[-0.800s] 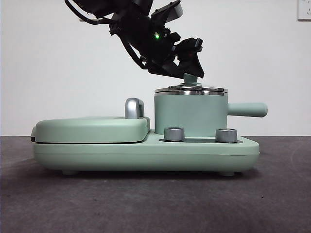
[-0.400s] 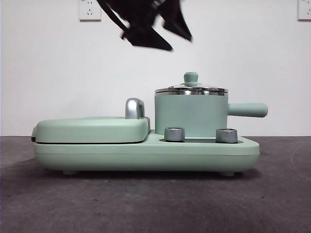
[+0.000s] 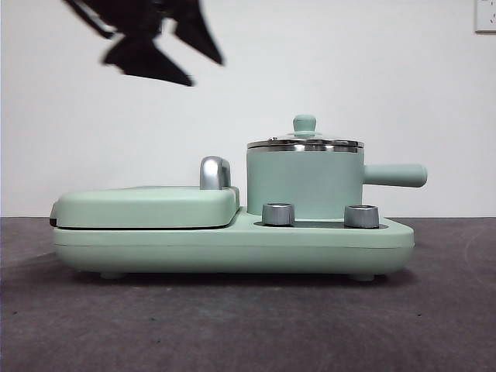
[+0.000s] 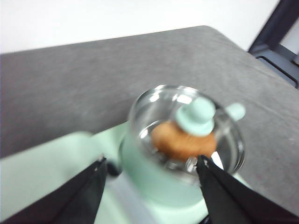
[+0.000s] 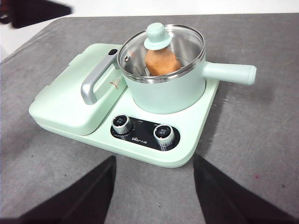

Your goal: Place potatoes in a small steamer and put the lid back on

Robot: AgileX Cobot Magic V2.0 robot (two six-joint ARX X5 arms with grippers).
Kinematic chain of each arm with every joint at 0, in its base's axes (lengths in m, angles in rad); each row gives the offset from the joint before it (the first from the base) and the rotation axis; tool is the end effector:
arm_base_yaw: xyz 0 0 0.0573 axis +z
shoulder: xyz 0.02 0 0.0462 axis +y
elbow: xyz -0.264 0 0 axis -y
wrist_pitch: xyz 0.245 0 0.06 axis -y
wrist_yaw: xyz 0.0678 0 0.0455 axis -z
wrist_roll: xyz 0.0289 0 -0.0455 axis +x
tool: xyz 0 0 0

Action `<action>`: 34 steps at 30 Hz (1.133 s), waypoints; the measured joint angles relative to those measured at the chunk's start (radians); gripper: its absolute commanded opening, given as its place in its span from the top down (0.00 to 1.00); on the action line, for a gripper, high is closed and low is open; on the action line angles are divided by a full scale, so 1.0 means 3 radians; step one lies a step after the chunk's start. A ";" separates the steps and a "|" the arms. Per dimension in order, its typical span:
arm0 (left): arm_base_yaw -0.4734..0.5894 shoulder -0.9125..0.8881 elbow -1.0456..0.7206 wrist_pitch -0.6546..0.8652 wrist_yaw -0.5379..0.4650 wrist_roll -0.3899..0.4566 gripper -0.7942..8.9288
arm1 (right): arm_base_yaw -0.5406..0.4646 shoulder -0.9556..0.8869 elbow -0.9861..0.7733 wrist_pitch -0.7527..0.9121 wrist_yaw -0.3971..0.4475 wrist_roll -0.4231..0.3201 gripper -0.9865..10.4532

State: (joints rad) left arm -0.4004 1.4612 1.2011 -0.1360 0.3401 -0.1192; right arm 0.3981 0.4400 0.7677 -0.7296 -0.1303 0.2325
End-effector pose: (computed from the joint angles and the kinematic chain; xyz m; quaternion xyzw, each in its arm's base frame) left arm 0.3011 -0.1379 0.3242 -0.0485 0.2175 -0.3424 0.9127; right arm 0.0747 0.0355 0.3139 0.0832 0.2262 0.2312 0.9426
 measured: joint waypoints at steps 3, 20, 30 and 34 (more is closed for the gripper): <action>0.0151 -0.0402 -0.0440 0.0066 -0.0001 -0.0036 0.61 | 0.0000 0.0000 0.0000 -0.0022 0.0000 0.0000 0.69; 0.0421 -0.2516 -0.2004 -0.0534 0.0001 -0.0417 0.61 | 0.0000 0.0497 0.0000 -0.0020 -0.0006 -0.0467 0.69; 0.0421 -0.3346 -0.2075 -0.1180 0.0000 -0.0481 0.63 | 0.0000 0.0787 -0.0001 0.0125 -0.0141 -0.0519 0.69; 0.0421 -0.3544 -0.2075 -0.1175 -0.0008 -0.0482 0.91 | 0.0000 0.0779 -0.0001 0.0168 -0.0150 -0.0529 0.90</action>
State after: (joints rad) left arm -0.2741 0.3981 0.5785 -0.4885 0.3378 -0.2638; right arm 0.3981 0.6739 0.7673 -0.6792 -0.1753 0.0738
